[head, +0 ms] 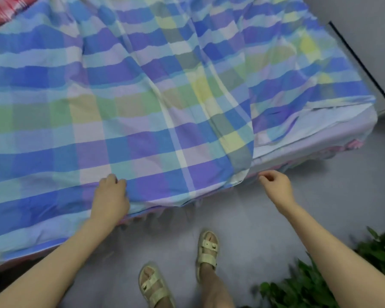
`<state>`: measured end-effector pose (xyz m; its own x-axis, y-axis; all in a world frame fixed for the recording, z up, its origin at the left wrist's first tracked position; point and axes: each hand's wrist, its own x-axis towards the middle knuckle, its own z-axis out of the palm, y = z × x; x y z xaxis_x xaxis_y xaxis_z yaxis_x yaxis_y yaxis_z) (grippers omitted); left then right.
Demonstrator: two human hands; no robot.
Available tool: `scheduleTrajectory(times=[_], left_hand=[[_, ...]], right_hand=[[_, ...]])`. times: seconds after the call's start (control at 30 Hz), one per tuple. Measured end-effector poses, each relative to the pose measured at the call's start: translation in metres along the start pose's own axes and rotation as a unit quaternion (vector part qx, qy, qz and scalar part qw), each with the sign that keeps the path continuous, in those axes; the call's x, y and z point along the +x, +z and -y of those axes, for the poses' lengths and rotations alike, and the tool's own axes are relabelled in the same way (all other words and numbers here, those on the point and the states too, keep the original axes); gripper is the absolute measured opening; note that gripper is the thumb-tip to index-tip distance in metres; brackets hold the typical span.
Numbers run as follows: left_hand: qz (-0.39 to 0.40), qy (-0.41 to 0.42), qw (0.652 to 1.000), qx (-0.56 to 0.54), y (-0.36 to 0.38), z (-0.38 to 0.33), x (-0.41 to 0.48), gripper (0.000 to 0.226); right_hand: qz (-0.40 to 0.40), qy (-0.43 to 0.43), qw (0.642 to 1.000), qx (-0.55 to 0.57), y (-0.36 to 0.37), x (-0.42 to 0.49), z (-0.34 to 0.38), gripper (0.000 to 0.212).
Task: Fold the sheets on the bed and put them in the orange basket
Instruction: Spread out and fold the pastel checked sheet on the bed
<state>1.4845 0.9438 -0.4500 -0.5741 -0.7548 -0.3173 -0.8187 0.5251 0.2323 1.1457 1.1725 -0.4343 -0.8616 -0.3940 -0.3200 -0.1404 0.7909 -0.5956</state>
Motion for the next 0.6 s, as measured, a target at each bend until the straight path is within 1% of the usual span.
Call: scheduleTrajectory(times=[0.07, 0.13, 0.17, 0.23, 0.27, 0.3, 0.33, 0.37, 0.4, 0.47, 0.53, 0.57, 0.6], left_hand=[[-0.004, 0.038, 0.998, -0.042, -0.007, -0.046, 0.018, 0.025], [-0.023, 0.070, 0.994, -0.081, -0.008, -0.095, 0.035, 0.035], [-0.023, 0.076, 0.992, -0.096, -0.007, -0.115, 0.042, 0.039], [0.011, 0.070, 0.992, -0.100, -0.004, -0.153, 0.059, 0.041], [0.028, 0.062, 0.993, -0.101, -0.001, -0.168, 0.068, 0.045], [0.036, 0.052, 0.992, -0.108, 0.003, -0.181, 0.076, 0.048], [0.036, 0.043, 0.992, -0.112, 0.006, -0.191, 0.084, 0.050], [0.031, 0.035, 0.992, -0.117, 0.013, -0.203, 0.093, 0.050], [0.029, 0.029, 0.992, -0.122, 0.018, -0.209, 0.101, 0.048], [0.039, 0.011, 0.991, -0.124, 0.033, -0.229, 0.123, 0.045], [0.073, -0.014, 0.990, -0.122, 0.043, -0.234, 0.135, 0.049], [0.092, -0.049, 0.988, -0.117, 0.050, -0.241, 0.142, 0.053], [0.108, -0.084, 0.985, -0.109, 0.052, -0.246, 0.146, 0.057]], right_hand=[[-0.008, 0.072, 0.987, 0.142, -0.007, 0.018, 0.004, 0.013], [-0.014, 0.122, 0.960, 0.253, -0.017, 0.041, 0.007, 0.012], [-0.010, 0.145, 0.945, 0.292, -0.020, 0.051, 0.010, 0.013], [0.001, 0.182, 0.918, 0.353, -0.029, 0.078, 0.015, 0.021], [0.006, 0.197, 0.904, 0.380, -0.031, 0.093, 0.016, 0.019], [0.017, 0.211, 0.891, 0.401, -0.032, 0.110, 0.016, 0.009], [0.027, 0.227, 0.882, 0.412, -0.030, 0.127, 0.014, 0.007], [0.037, 0.249, 0.881, 0.402, -0.030, 0.147, 0.008, 0.019], [0.043, 0.267, 0.881, 0.388, -0.028, 0.162, 0.006, 0.021], [0.061, 0.283, 0.884, 0.368, -0.028, 0.197, 0.002, 0.020], [0.072, 0.273, 0.894, 0.348, -0.028, 0.217, 0.001, 0.014], [0.077, 0.264, 0.905, 0.324, -0.037, 0.230, -0.003, 0.018], [0.065, 0.241, 0.923, 0.291, -0.050, 0.239, -0.009, 0.024]])
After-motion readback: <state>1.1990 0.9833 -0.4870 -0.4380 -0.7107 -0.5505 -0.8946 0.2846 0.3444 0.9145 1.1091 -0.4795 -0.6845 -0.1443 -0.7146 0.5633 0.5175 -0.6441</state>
